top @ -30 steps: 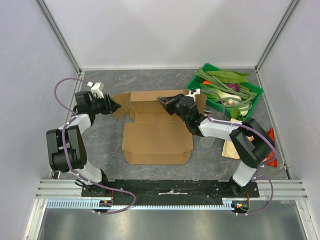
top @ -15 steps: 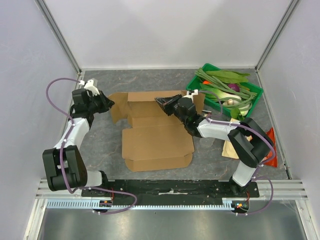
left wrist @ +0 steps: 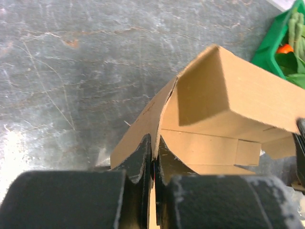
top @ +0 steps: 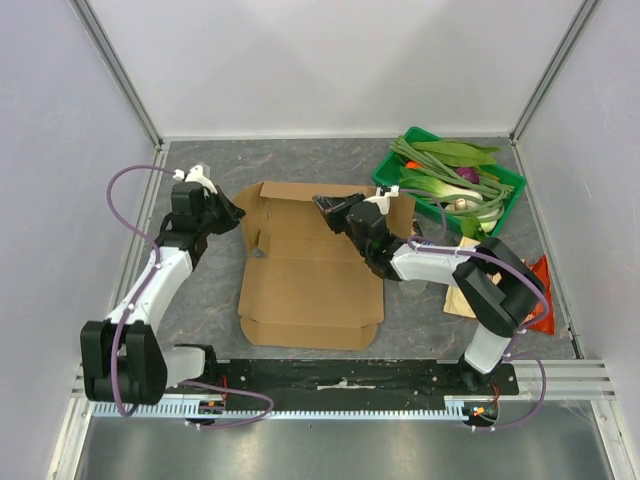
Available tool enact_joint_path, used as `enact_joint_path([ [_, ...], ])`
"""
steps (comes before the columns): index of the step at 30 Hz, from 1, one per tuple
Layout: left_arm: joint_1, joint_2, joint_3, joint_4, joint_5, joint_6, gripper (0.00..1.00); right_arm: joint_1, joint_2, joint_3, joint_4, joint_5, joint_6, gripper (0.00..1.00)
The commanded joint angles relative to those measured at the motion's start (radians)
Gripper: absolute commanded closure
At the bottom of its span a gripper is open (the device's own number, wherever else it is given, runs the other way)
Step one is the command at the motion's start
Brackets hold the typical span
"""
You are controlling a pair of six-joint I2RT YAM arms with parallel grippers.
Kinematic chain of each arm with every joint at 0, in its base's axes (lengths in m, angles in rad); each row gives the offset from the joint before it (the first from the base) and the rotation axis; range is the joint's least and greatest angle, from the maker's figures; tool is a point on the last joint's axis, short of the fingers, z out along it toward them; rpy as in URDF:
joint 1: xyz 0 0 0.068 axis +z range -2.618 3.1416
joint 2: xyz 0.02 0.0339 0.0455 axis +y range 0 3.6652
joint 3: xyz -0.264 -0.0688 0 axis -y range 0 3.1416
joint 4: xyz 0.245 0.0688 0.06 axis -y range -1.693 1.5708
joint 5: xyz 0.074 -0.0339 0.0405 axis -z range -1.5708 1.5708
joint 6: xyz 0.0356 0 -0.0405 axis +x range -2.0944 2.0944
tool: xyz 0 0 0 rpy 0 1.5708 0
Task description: Fold the paper box
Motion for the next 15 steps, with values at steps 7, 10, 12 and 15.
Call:
enact_joint_path([
  [7,-0.044,-0.044,0.019,0.180,-0.062,-0.075,0.97,0.020,0.103,0.074,0.185,-0.071,-0.235,1.00],
  [10,-0.045,-0.032,-0.029,0.263,-0.050,-0.075,0.98,0.021,0.123,0.063,0.237,-0.077,-0.251,1.00],
  [12,-0.044,-0.038,-0.062,0.286,-0.061,-0.090,0.98,0.020,0.127,0.037,0.286,-0.088,-0.263,1.00],
  [15,-0.059,-0.084,-0.160,0.384,-0.068,-0.113,0.98,0.021,0.114,0.006,0.285,-0.107,-0.294,1.00],
])
